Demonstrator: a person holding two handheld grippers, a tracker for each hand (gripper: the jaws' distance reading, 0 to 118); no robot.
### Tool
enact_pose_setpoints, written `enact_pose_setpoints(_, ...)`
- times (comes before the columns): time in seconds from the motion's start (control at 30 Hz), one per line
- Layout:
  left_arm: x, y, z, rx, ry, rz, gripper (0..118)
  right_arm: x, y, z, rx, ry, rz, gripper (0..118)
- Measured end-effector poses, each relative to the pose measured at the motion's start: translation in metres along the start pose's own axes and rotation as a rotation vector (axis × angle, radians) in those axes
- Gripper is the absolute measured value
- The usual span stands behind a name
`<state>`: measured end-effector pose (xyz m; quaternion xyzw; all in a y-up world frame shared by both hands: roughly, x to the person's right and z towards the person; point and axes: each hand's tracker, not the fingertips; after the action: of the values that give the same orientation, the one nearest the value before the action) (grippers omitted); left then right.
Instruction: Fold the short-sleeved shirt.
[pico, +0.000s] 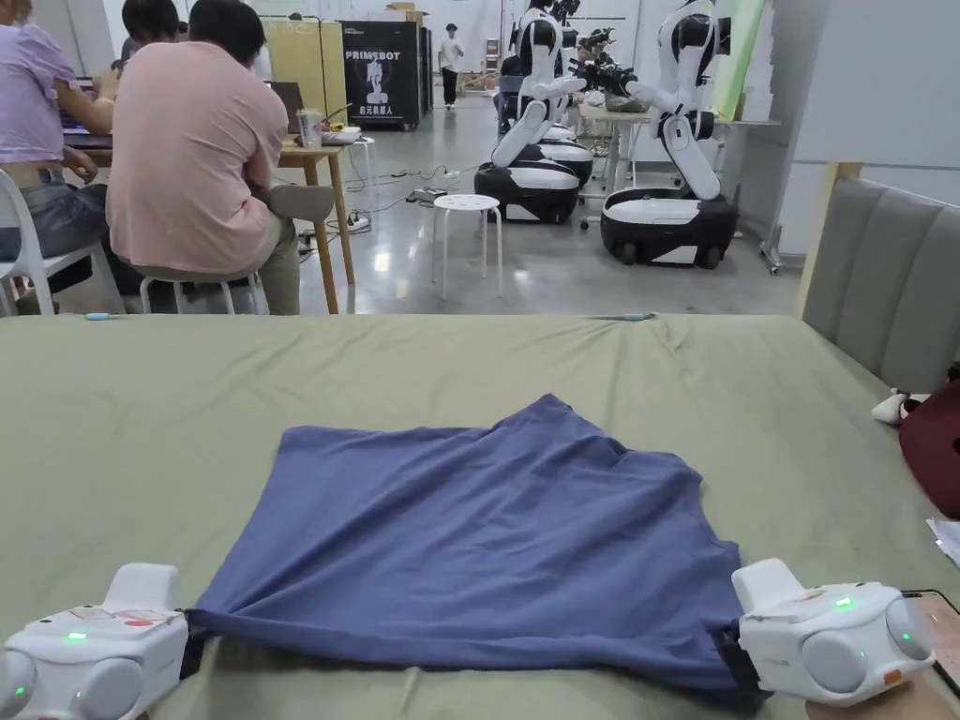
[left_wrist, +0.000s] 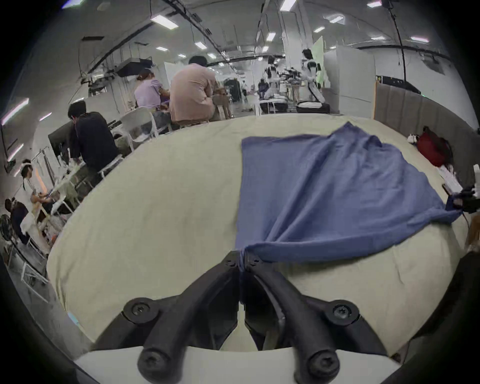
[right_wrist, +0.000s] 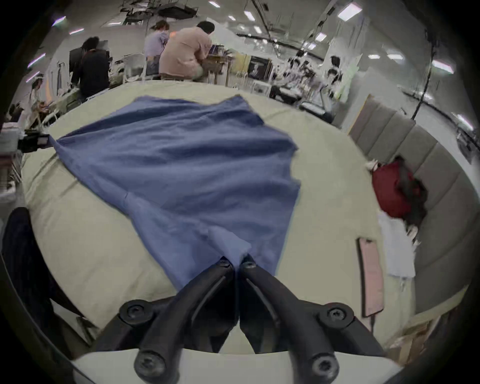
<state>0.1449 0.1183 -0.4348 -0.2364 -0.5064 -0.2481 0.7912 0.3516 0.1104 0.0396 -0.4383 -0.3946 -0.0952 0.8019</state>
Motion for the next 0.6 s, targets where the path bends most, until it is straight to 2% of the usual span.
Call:
enact_pose_setpoints(0.03, 0.001, -0.002, 0.002, 0.002, -0.003, 0.000, 8, 0.000, -0.003, 0.004, 0.001, 0.008, -0.006, 4)
enact_pose_setpoints(0.07, 0.000, -0.003, 0.005, 0.008, -0.016, 0.004, 26, 0.000, -0.006, 0.010, 0.026, 0.028, -0.022, 16)
enact_pose_setpoints(0.1, 0.001, -0.002, 0.010, 0.009, -0.019, 0.006, 56, -0.002, -0.006, 0.014, 0.061, 0.060, -0.031, 47)
enact_pose_setpoints(0.13, 0.005, 0.001, 0.017, 0.020, -0.020, -0.001, 92, -0.005, -0.004, 0.021, 0.091, 0.055, -0.034, 95)
enact_pose_setpoints(0.17, 0.011, 0.004, 0.027, 0.048, -0.025, -0.030, 107, -0.007, -0.003, 0.026, 0.104, 0.043, -0.043, 115)
enact_pose_setpoints(0.2, 0.021, 0.008, 0.040, 0.092, -0.038, -0.066, 113, -0.010, -0.003, 0.032, 0.134, 0.044, -0.057, 118)
enact_pose_setpoints(0.23, 0.031, 0.012, 0.050, 0.124, -0.048, -0.087, 113, -0.015, 0.000, 0.037, 0.187, 0.058, -0.070, 118)
enact_pose_setpoints(0.3, 0.049, 0.019, 0.057, 0.150, -0.060, -0.089, 112, -0.030, 0.009, 0.042, 0.237, 0.063, -0.103, 118)
enact_pose_setpoints(0.33, 0.059, 0.023, 0.058, 0.161, -0.074, -0.079, 105, -0.035, 0.012, 0.042, 0.251, 0.053, -0.125, 115)
enact_pose_setpoints(0.37, 0.068, 0.023, 0.057, 0.165, -0.086, -0.071, 95, -0.043, 0.015, 0.043, 0.266, 0.049, -0.135, 107)
enact_pose_setpoints(0.4, 0.074, 0.023, 0.055, 0.170, -0.101, -0.062, 79, -0.050, 0.018, 0.044, 0.274, 0.049, -0.136, 89)
enact_pose_setpoints(0.43, 0.079, 0.024, 0.054, 0.173, -0.105, -0.045, 52, -0.055, 0.020, 0.044, 0.282, 0.051, -0.141, 47)
enact_pose_setpoints(0.47, 0.082, 0.025, 0.053, 0.171, -0.100, -0.028, 27, -0.058, 0.023, 0.042, 0.285, 0.043, -0.150, 15)
enact_pose_setpoints(0.5, 0.081, 0.025, 0.050, 0.169, -0.097, -0.017, 4, -0.063, 0.025, 0.041, 0.287, 0.014, -0.161, 1)
enact_pose_setpoints(0.53, 0.078, 0.022, 0.048, 0.165, -0.098, -0.013, 0, -0.068, 0.026, 0.040, 0.281, -0.020, -0.158, 0)
enact_pose_setpoints(0.6, 0.062, 0.023, 0.041, 0.143, -0.068, 0.025, 0, -0.068, 0.029, 0.038, 0.277, -0.013, -0.143, 0)
